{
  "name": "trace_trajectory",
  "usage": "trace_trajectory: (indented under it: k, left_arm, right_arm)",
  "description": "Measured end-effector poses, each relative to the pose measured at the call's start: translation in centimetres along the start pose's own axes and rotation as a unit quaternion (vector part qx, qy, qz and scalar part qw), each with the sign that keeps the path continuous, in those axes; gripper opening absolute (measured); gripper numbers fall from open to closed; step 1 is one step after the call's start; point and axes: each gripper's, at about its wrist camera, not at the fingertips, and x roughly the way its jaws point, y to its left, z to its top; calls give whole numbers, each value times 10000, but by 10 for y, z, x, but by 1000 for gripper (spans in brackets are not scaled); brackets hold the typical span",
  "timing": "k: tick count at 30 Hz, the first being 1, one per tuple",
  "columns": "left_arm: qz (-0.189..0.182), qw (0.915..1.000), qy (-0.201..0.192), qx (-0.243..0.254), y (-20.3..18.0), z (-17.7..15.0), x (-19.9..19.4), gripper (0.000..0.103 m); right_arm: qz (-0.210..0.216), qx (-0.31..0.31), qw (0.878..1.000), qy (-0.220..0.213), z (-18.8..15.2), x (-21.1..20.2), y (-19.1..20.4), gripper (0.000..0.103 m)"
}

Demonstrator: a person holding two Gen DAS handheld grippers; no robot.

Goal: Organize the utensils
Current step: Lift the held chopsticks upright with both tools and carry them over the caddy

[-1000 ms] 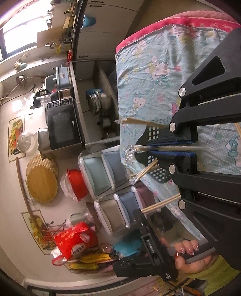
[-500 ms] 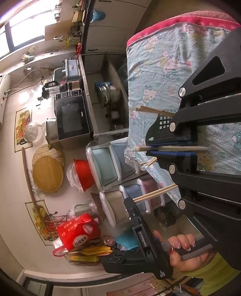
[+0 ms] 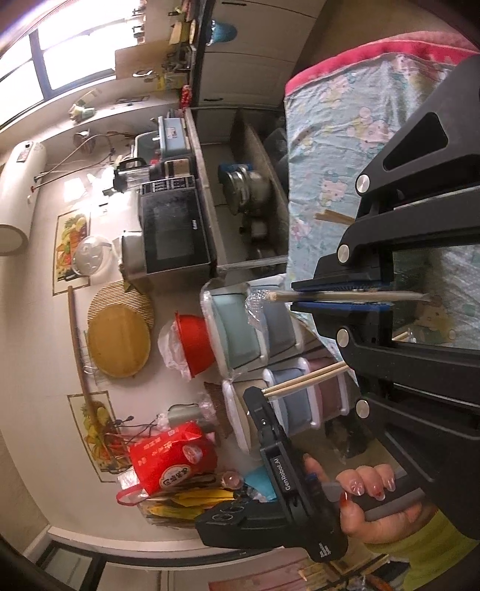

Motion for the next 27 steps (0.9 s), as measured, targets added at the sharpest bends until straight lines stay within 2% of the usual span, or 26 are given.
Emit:
trace_trajectory:
  k: [11,21,27]
  left_arm:
    - [81,9993,-315,159,-9,25,5,2]
    - [96,9991,-411,68,-7,33,21,2]
    - [60,9995,-326,16,-7,30,39,2]
  right_arm:
    - [-125,-129,9995,-257,24,8,1,6]
    - [-292,-91,9990,-330,35,25,-9,6]
    - [-389,-79,9986,-358,38,32,-13,6]
